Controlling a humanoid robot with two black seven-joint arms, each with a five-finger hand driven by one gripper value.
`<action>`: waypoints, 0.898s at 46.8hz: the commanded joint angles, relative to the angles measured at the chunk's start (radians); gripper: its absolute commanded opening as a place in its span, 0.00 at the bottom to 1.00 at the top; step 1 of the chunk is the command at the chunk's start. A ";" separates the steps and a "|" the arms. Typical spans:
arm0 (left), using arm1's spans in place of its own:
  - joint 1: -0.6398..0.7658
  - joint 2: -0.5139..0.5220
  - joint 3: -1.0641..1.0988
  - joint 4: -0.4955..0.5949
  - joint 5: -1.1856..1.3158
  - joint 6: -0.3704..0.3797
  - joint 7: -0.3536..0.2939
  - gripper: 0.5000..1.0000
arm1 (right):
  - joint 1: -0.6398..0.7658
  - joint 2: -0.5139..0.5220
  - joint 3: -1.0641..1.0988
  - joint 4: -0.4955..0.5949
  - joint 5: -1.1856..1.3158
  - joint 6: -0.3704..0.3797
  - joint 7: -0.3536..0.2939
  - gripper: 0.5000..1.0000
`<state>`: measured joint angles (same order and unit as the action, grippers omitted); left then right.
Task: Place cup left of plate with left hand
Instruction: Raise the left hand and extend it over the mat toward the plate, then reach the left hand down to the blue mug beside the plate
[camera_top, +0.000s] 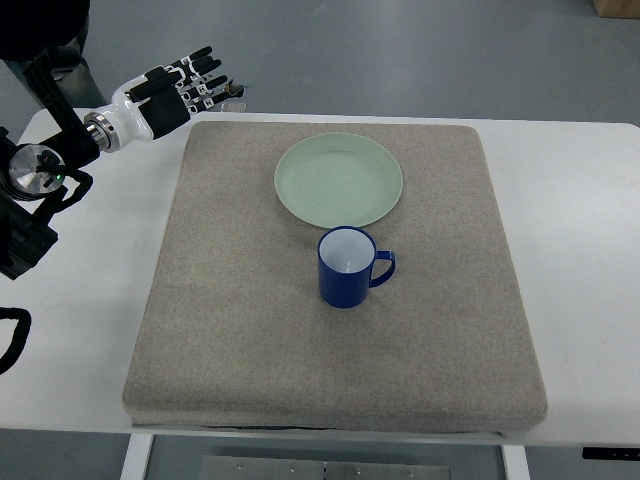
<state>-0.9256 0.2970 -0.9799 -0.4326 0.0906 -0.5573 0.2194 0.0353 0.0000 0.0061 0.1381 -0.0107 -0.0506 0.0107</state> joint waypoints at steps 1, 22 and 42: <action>0.002 0.008 0.012 0.005 0.011 -0.006 -0.031 1.00 | 0.000 0.000 0.000 0.000 0.000 0.000 0.000 0.87; 0.086 0.186 0.139 -0.221 0.123 -0.039 -0.262 0.99 | 0.000 0.000 0.000 0.000 0.000 0.000 0.000 0.87; 0.258 0.232 0.132 -0.586 0.564 -0.038 -0.407 1.00 | 0.000 0.000 0.000 0.000 0.000 0.000 0.000 0.87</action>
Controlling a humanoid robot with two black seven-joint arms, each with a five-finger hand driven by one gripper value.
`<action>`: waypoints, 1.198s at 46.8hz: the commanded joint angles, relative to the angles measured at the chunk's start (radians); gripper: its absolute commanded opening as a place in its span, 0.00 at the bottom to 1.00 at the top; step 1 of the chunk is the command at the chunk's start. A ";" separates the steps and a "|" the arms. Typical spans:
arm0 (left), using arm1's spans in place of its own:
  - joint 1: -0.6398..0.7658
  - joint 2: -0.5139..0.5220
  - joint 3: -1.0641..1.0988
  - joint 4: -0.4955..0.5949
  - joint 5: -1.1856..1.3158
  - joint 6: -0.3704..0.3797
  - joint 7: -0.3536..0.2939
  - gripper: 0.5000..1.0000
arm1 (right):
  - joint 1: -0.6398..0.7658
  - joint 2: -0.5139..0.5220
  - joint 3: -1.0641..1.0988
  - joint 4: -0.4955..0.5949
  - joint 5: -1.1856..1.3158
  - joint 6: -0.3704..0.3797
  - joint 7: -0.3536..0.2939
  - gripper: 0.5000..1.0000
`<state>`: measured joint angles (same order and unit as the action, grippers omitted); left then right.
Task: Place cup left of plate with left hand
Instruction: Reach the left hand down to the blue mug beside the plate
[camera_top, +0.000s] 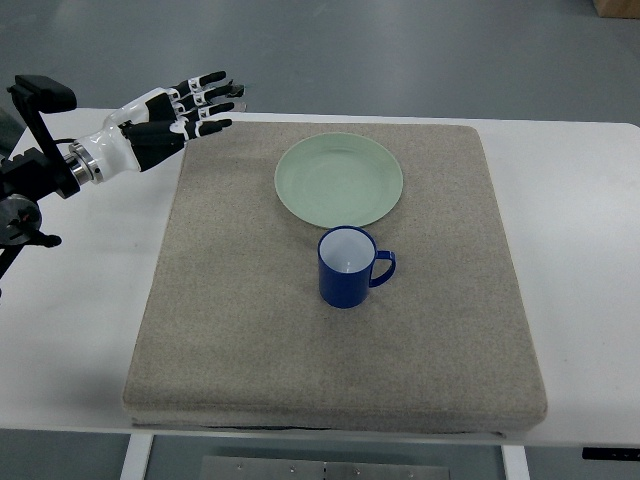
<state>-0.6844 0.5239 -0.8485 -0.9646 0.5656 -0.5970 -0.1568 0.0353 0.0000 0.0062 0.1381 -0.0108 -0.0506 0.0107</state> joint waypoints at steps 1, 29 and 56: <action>0.023 0.007 -0.001 -0.066 0.108 0.000 -0.036 0.99 | 0.000 0.000 0.000 0.000 0.000 0.000 0.000 0.87; 0.112 -0.147 0.040 -0.128 0.335 0.000 -0.063 0.99 | 0.000 0.000 0.000 0.000 0.000 0.000 0.000 0.87; 0.106 -0.303 0.092 -0.014 0.358 0.036 -0.046 0.99 | 0.000 0.000 0.000 0.000 0.000 0.000 0.000 0.87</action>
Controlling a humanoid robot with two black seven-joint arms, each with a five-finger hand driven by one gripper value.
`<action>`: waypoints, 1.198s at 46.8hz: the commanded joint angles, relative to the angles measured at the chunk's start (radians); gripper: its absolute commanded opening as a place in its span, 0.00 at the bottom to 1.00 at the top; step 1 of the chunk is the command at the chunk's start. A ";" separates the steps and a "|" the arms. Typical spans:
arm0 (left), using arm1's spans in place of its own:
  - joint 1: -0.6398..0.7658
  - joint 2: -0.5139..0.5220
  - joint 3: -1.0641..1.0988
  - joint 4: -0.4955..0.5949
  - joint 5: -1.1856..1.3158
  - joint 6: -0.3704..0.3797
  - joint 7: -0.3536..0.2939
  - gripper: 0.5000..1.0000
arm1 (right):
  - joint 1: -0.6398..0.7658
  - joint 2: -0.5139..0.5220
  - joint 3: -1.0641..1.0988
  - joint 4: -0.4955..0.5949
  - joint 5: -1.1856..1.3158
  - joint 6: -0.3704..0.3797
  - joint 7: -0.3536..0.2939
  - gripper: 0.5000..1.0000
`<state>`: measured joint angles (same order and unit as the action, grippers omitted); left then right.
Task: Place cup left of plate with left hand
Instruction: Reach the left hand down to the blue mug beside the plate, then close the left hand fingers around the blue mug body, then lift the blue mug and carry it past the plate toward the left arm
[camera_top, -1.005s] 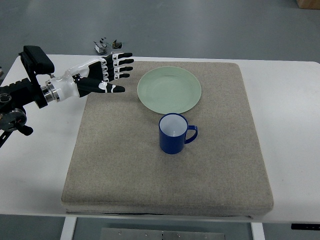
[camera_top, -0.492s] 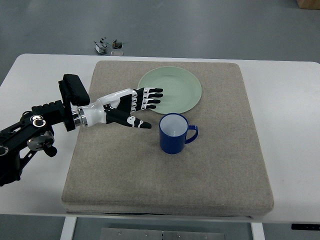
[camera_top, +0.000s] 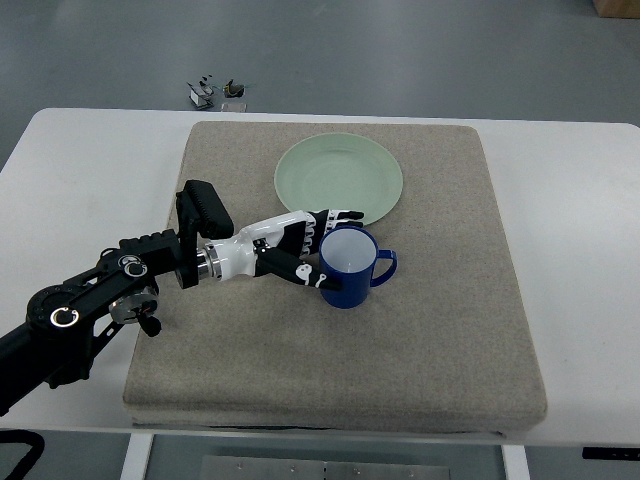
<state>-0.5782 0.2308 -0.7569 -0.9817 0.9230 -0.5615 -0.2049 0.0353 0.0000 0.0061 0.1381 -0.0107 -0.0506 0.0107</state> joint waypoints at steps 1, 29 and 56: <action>0.000 -0.010 0.001 0.003 0.000 0.000 0.004 0.99 | 0.000 0.000 0.000 0.000 0.000 0.000 0.000 0.87; -0.009 -0.015 0.014 -0.012 0.000 -0.008 0.004 0.72 | 0.000 0.000 0.000 0.000 0.000 0.000 0.000 0.87; -0.017 -0.013 0.014 -0.014 -0.006 -0.009 0.001 0.32 | 0.000 0.000 0.000 0.000 0.000 0.000 0.000 0.87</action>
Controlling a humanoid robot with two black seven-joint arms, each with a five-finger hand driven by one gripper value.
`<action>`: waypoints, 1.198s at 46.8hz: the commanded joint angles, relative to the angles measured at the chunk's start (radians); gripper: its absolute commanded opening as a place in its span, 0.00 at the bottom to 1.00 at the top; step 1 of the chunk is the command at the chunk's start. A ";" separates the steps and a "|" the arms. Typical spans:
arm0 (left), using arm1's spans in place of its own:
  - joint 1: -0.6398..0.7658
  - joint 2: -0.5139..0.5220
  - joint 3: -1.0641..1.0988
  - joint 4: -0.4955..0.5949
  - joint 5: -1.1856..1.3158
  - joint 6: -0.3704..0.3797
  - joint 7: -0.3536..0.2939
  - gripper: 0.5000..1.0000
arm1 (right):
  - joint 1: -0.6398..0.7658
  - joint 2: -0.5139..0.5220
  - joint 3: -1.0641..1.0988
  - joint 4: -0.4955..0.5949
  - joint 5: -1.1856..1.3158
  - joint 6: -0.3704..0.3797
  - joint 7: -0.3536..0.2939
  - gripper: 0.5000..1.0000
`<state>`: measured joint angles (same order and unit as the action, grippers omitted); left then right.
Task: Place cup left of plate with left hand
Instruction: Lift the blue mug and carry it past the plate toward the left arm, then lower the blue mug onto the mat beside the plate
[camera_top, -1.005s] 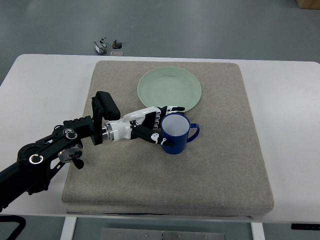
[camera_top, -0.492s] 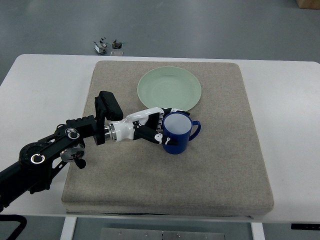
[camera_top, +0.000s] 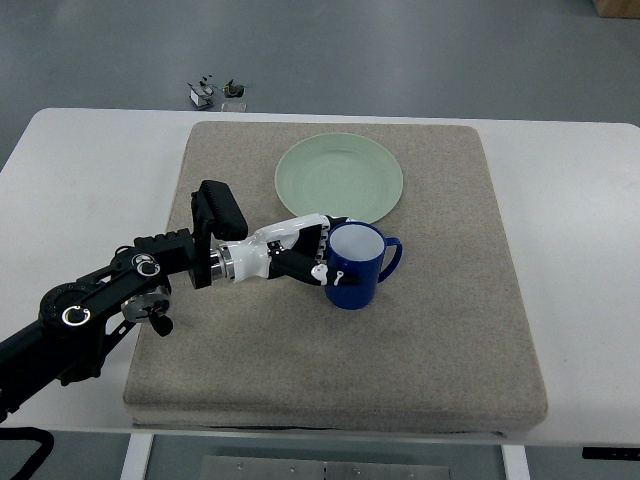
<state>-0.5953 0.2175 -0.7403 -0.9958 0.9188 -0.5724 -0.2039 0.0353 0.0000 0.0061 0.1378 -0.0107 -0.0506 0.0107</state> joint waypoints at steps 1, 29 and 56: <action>0.000 0.000 -0.004 0.000 -0.002 0.002 -0.002 0.29 | 0.000 0.000 0.000 0.000 0.000 0.000 0.000 0.87; -0.032 0.095 -0.306 0.034 -0.020 0.060 -0.012 0.04 | 0.000 0.000 0.000 0.000 0.000 0.000 0.000 0.87; -0.011 0.120 -0.310 0.152 -0.006 0.279 -0.080 0.10 | 0.000 0.000 0.000 0.000 0.000 0.000 0.000 0.87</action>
<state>-0.6235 0.3428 -1.0521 -0.8553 0.9140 -0.3094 -0.2773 0.0352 0.0000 0.0061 0.1380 -0.0107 -0.0506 0.0108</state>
